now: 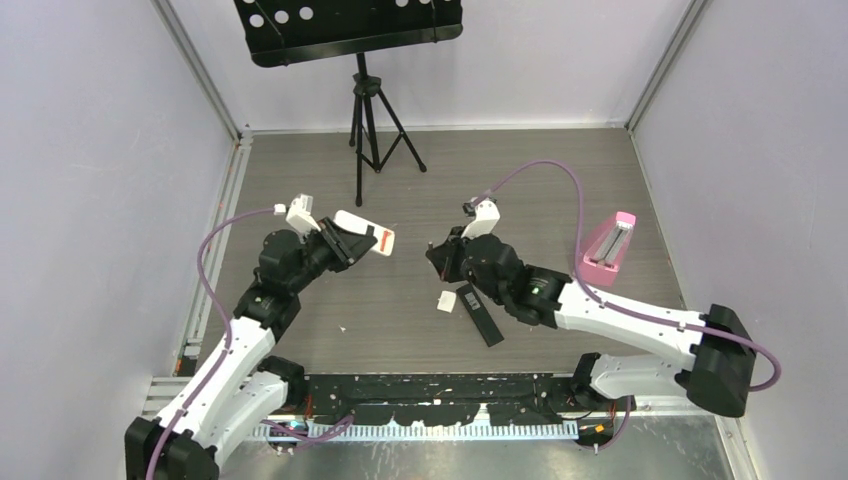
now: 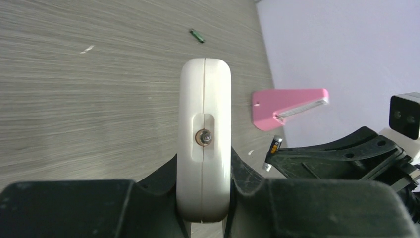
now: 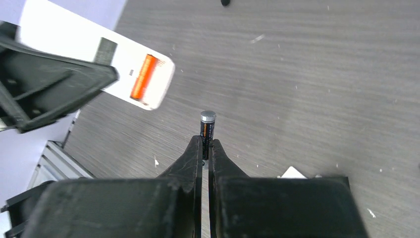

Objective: Load the batteries into the remote control
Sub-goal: Load the battery into the remote control.

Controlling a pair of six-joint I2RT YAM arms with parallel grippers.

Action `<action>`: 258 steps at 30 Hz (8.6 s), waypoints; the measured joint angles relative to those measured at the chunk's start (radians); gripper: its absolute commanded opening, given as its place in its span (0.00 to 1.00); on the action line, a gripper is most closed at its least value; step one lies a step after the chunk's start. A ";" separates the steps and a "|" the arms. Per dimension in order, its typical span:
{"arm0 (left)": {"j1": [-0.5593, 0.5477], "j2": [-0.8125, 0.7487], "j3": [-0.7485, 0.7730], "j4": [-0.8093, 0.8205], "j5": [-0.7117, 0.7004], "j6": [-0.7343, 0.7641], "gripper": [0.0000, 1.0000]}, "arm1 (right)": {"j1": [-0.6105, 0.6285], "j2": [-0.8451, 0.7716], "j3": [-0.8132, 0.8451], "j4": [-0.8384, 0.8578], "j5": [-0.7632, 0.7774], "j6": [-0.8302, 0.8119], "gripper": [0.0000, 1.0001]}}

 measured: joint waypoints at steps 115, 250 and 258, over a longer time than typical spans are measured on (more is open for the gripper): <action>-0.022 0.312 -0.145 0.624 0.460 -0.655 0.00 | -0.284 0.151 0.485 -0.514 -0.663 0.068 0.96; -0.007 0.363 -0.098 0.707 0.766 -0.744 0.00 | -0.353 0.135 0.133 -0.050 -1.274 0.050 0.36; -0.006 0.339 -0.098 0.698 0.767 -0.740 0.00 | -0.358 0.152 0.130 0.006 -1.299 0.084 0.77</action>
